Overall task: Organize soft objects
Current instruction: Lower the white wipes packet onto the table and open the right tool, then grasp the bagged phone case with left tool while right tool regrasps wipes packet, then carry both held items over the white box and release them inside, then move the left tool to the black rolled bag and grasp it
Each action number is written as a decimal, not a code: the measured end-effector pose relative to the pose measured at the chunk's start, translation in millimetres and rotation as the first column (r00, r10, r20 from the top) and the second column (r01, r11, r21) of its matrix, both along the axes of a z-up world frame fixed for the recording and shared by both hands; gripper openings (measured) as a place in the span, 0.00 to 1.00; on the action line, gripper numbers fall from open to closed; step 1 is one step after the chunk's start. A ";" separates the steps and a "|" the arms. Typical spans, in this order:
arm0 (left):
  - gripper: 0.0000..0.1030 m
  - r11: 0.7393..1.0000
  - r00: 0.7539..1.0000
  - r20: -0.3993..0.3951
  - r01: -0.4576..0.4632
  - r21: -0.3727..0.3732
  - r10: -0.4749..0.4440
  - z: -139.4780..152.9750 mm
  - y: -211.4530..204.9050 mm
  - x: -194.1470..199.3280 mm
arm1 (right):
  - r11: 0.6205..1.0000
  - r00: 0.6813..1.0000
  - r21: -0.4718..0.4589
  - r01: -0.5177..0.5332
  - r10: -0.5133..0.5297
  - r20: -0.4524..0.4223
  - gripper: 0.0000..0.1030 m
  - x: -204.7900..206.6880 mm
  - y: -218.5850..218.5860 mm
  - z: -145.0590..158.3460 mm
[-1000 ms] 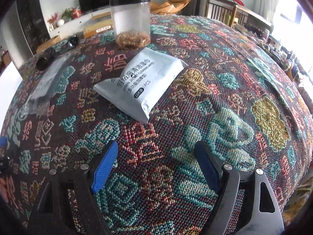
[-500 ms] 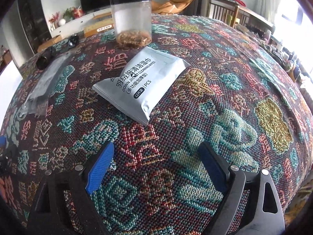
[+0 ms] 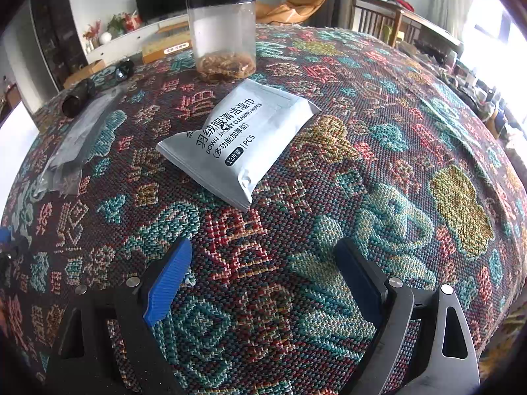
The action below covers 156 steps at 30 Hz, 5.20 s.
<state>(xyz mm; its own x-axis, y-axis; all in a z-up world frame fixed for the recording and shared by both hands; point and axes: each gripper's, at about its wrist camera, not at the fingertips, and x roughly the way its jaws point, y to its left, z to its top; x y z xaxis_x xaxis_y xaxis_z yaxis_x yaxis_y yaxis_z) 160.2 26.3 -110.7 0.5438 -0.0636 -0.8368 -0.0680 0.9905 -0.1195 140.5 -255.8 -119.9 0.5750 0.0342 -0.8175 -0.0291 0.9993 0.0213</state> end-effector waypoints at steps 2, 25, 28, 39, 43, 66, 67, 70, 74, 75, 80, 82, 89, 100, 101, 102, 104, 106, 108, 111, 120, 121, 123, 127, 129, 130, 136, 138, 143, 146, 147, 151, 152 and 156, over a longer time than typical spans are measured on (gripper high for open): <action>1.00 0.999 0.998 0.058 -0.004 -0.049 0.007 25.8 -3.7 18.4 | 1.000 1.000 0.000 0.000 0.000 0.001 0.89 -0.3 0.5 0.5; 0.90 0.982 0.990 -0.038 0.143 0.121 -0.139 -14.5 -61.4 153.6 | 0.861 0.956 0.418 0.291 -0.239 -0.172 0.90 55.1 -38.2 15.3; 0.76 0.972 0.984 -0.037 0.178 0.156 -0.174 -6.1 -65.6 142.4 | 0.933 0.966 0.267 0.241 -0.204 -0.159 0.86 81.7 -1.1 13.8; 0.75 0.993 0.992 0.028 0.121 0.002 -0.121 24.9 -44.6 113.6 | 0.982 1.000 0.186 0.005 -0.001 -0.022 0.58 223.9 -65.6 32.2; 0.75 0.992 0.996 0.058 0.079 -0.095 -0.073 49.3 -30.5 99.3 | 0.988 0.989 0.152 -0.028 0.050 -0.137 0.57 266.0 -61.0 20.4; 0.86 0.924 0.929 0.143 -0.361 0.126 0.343 143.6 249.4 -169.5 | 0.563 0.710 0.504 -0.655 0.687 0.156 0.78 -12.7 321.0 205.1; 0.88 0.920 0.926 0.146 -0.368 0.133 0.349 140.8 252.4 -173.6 | 0.540 0.693 0.527 -0.657 0.707 0.139 0.78 -19.0 338.5 198.9; 0.93 0.901 0.907 0.183 -0.407 0.153 0.379 137.6 258.7 -186.2 | 0.523 0.671 0.527 -0.670 0.730 0.129 0.78 -31.5 361.0 188.2; 0.93 0.897 0.895 0.216 -0.422 0.131 0.390 137.0 263.6 -192.8 | 0.651 0.727 0.344 -0.677 0.666 0.168 0.78 -26.0 329.8 174.6; 0.93 0.901 0.896 0.223 -0.416 0.125 0.383 138.4 261.1 -193.5 | 0.701 0.749 0.268 -0.661 0.640 0.173 0.78 -22.4 316.1 166.2; 0.93 0.937 0.926 0.243 -0.324 0.129 0.287 146.6 217.3 -173.3 | 0.885 0.872 -0.133 -0.447 0.464 0.156 0.78 1.9 228.2 82.4; 0.93 0.949 0.940 0.245 -0.278 0.149 0.237 149.2 195.0 -160.7 | 0.925 0.927 -0.181 -0.335 0.358 0.114 0.78 8.6 182.4 42.6; 0.93 0.955 0.965 0.238 -0.169 0.244 0.110 153.5 127.4 -119.5 | 0.993 0.989 0.024 -0.115 0.112 0.094 0.78 0.3 78.4 12.5; 0.93 0.975 0.976 0.216 -0.037 0.221 -0.012 150.6 65.6 -100.2 | 0.991 0.988 -0.056 -0.120 0.124 0.091 0.78 -3.6 91.9 12.6; 0.93 0.980 0.978 0.205 -0.009 0.200 -0.032 148.0 59.2 -97.5 | 0.990 0.988 -0.064 -0.123 0.128 0.088 0.78 -4.0 93.2 11.5; 0.93 0.984 0.980 0.191 0.019 0.178 -0.053 144.8 51.4 -94.1 | 0.990 0.988 -0.071 -0.126 0.132 0.085 0.78 -4.5 94.3 11.0; 0.93 0.989 0.983 0.160 0.067 0.129 -0.087 136.3 34.6 -86.2 | 0.988 0.987 -0.076 -0.132 0.138 0.079 0.78 -4.1 96.1 9.5; 0.93 0.992 0.986 0.127 0.099 0.072 -0.108 123.9 17.9 -76.3 | 0.988 0.988 -0.071 -0.134 0.139 0.066 0.78 -2.8 96.3 7.5; 0.93 0.993 0.988 0.102 0.116 0.023 -0.118 109.4 2.8 -66.5 | 0.990 0.990 -0.057 -0.129 0.132 0.046 0.78 -0.7 93.8 3.9; 0.93 0.995 0.993 0.070 0.094 -0.023 -0.093 85.5 -10.8 -48.5 | 0.993 0.992 -0.015 -0.118 0.119 0.035 0.78 1.2 87.6 1.7; 0.93 0.984 0.990 0.089 -0.091 -0.155 0.106 61.5 22.0 88.2 | 0.992 0.992 -0.008 -0.125 0.125 0.025 0.83 2.0 87.6 -0.5; 0.93 0.980 0.989 0.075 -0.114 -0.164 0.127 57.5 30.6 111.3 | 0.992 0.992 -0.006 -0.125 0.125 0.025 0.84 2.1 87.2 -0.5; 0.93 0.973 0.984 0.054 -0.158 -0.170 0.170 49.6 45.1 153.1 | 0.992 0.991 -0.004 -0.128 0.128 0.025 0.85 2.3 87.5 -0.6; 0.93 0.982 0.983 0.047 -0.173 -0.069 0.177 31.1 54.1 216.0 | 0.991 0.991 -0.004 -0.131 0.131 0.026 0.87 2.9 88.8 -1.0; 0.93 0.987 0.987 0.019 -0.161 -0.015 0.161 15.6 53.8 237.0 | 0.991 0.991 -0.001 -0.132 0.132 0.028 0.88 3.7 88.7 -1.0; 0.93 0.987 0.987 -0.009 -0.161 0.003 0.161 6.3 54.9 244.8 | 0.991 0.991 0.000 -0.132 0.132 0.029 0.89 4.1 88.6 -1.2; 0.37 0.988 0.995 -0.005 -0.096 0.125 0.098 -10.5 52.4 248.9 | 0.991 0.991 0.000 -0.131 0.131 0.032 0.89 5.3 88.8 -1.4; 0.37 0.991 0.997 -0.003 -0.077 0.108 0.078 -6.2 55.5 238.9 | 0.991 0.991 0.000 -0.131 0.131 0.032 0.90 6.1 88.9 -1.2; 0.36 0.988 1.000 0.021 -0.015 0.155 0.012 13.9 46.0 169.2 | 0.991 0.991 0.001 -0.130 0.130 0.031 0.90 6.6 89.0 -1.0; 0.36 0.989 1.000 0.015 0.017 0.145 -0.020 26.6 32.6 113.3 | 0.991 0.991 0.001 -0.130 0.130 0.031 0.90 6.7 88.9 -0.9; 0.37 0.990 1.000 0.015 0.024 0.139 -0.026 29.0 27.1 94.2 | 0.991 0.991 0.001 -0.130 0.130 0.031 0.90 6.6 89.0 -1.0; 0.37 0.990 0.998 0.019 0.057 0.129 -0.060 24.8 -0.6 21.0 | 0.991 0.991 0.001 -0.131 0.131 0.031 0.90 7.0 89.1 -0.9; 0.37 0.989 0.998 0.020 0.062 0.137 -0.065 21.1 -5.7 7.1 | 0.991 0.991 0.001 -0.131 0.131 0.031 0.90 7.0 89.2 -0.9; 0.38 0.984 0.999 0.009 0.050 0.171 -0.052 -4.2 -14.5 -14.6 | 0.992 0.991 0.001 -0.130 0.130 0.031 0.90 6.8 89.3 -0.9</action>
<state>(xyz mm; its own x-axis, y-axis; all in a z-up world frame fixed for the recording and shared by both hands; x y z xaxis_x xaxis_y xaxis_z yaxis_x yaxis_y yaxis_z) 145.6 11.8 -114.9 0.5550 0.0515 -0.8302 -0.0165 0.9986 0.0510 147.3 -166.5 -120.8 0.5904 0.1126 -0.7992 -0.1591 0.9870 0.0215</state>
